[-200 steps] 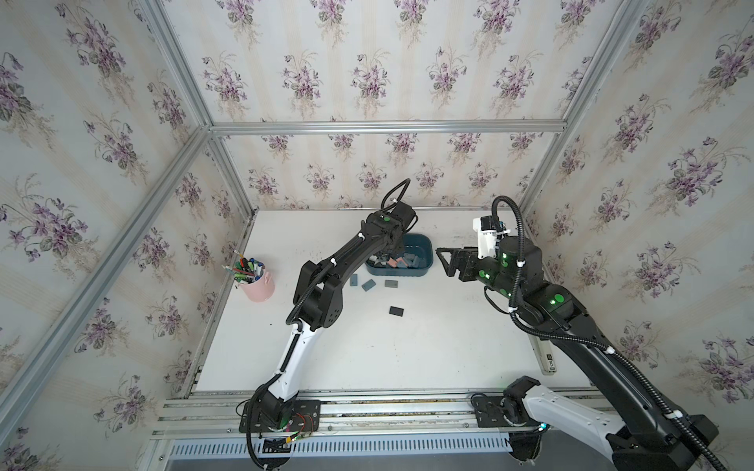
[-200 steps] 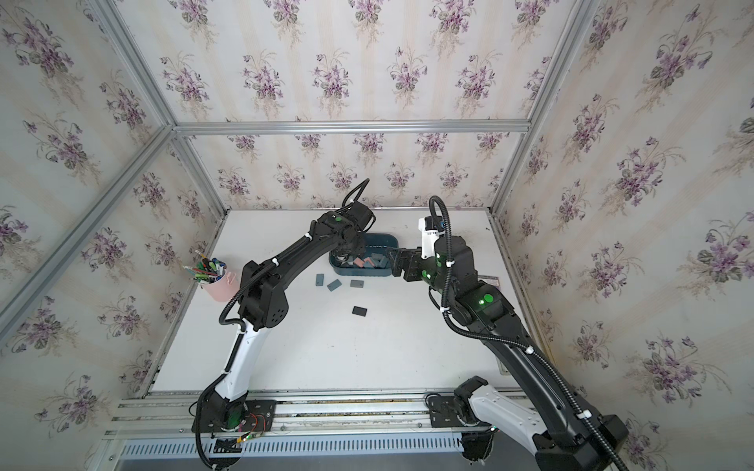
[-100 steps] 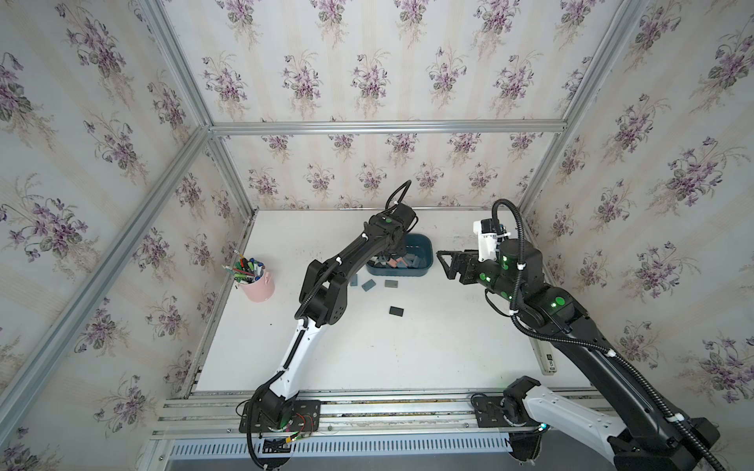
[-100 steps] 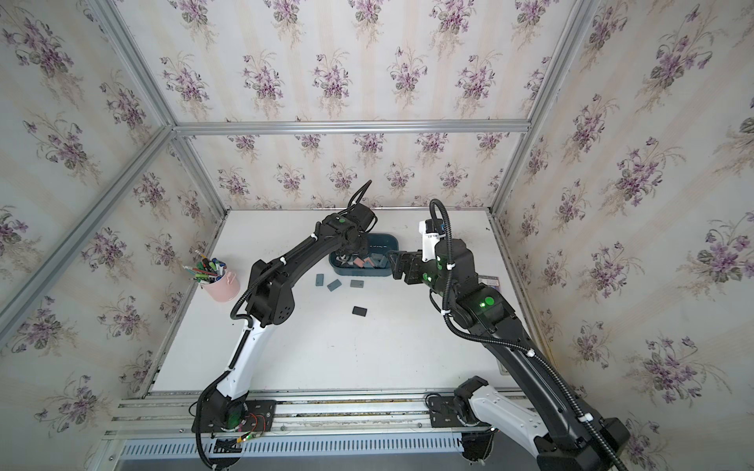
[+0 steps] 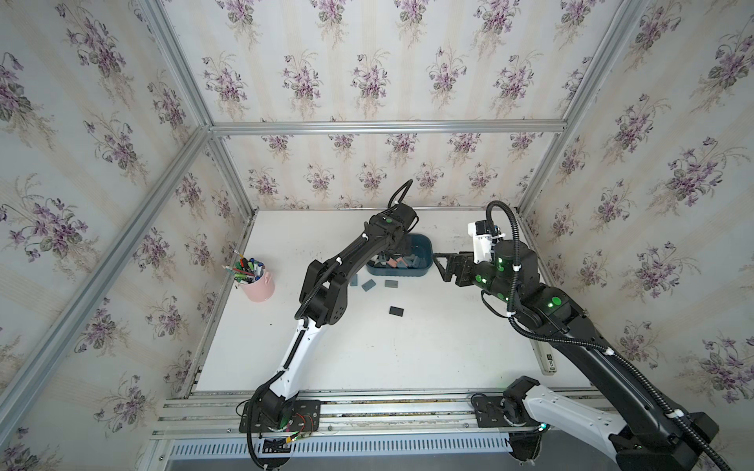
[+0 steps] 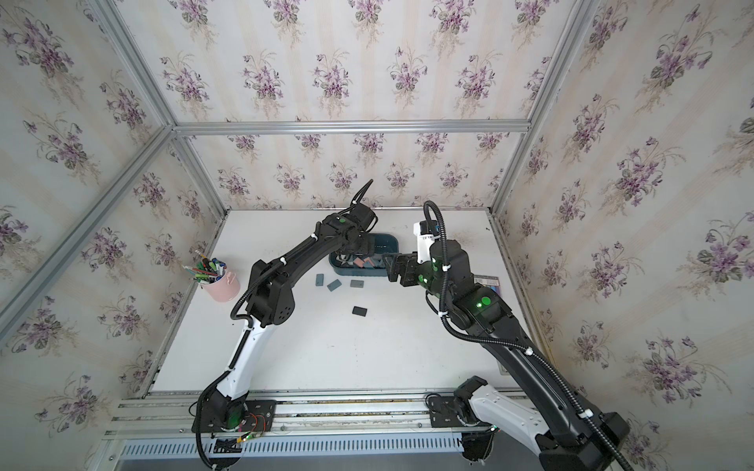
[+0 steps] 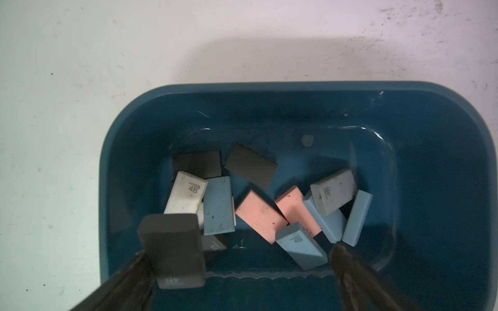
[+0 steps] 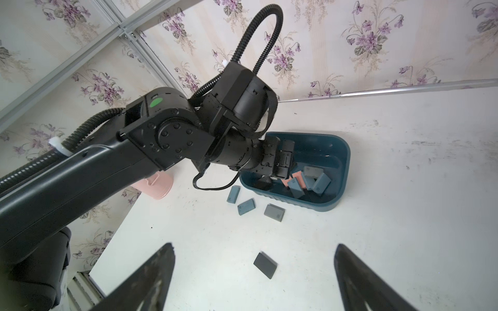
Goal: Put the eraser in the storage box
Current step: Place the eraser in the storage box, then pick up the eraser from the center of the board.
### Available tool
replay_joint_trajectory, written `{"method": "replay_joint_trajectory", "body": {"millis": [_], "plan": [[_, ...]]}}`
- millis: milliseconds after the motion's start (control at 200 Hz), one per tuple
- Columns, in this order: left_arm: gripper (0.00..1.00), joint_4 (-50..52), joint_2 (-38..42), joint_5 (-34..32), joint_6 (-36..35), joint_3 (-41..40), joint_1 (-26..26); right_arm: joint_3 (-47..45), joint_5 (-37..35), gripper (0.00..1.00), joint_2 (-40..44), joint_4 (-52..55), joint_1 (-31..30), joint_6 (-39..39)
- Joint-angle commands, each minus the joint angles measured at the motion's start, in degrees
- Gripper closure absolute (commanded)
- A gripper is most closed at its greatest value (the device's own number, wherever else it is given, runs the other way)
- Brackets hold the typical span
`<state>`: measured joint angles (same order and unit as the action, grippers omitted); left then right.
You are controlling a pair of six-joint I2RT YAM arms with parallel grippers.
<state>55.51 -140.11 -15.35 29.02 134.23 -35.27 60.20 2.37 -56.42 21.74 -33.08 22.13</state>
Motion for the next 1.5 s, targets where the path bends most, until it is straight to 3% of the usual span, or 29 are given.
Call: {"method": "replay_joint_trajectory", "body": {"millis": [0, 315, 460, 919, 1199, 1494], "plan": [[0.01, 0.4, 0.1, -1.4, -2.0, 0.5, -0.1, 0.5, 0.0, 0.08, -0.2, -1.8, -0.4, 0.4], [0.00, 0.8, -0.4, -10.8, -9.4, 3.6, -4.4, 0.0, -1.1, 0.08, 0.2, -2.3, -1.2, 0.6], [0.00, 1.2, 1.2, -11.7, -8.9, 2.8, -4.3, -0.1, -1.7, 0.09, 0.4, -2.0, -1.3, 0.5], [0.00, 0.0, 18.9, -0.8, -0.5, -10.6, 3.8, -11.8, 0.5, 0.07, 3.1, -4.8, -1.6, 3.9], [0.00, 3.1, 29.9, 1.6, 9.6, -22.5, 5.5, -17.4, 0.4, 0.07, -10.0, -12.3, -9.6, 5.4], [0.00, -0.8, 40.7, 11.5, 19.0, -40.4, 12.5, -12.4, 3.8, 0.09, -28.2, -13.3, -10.3, -0.9]]}}
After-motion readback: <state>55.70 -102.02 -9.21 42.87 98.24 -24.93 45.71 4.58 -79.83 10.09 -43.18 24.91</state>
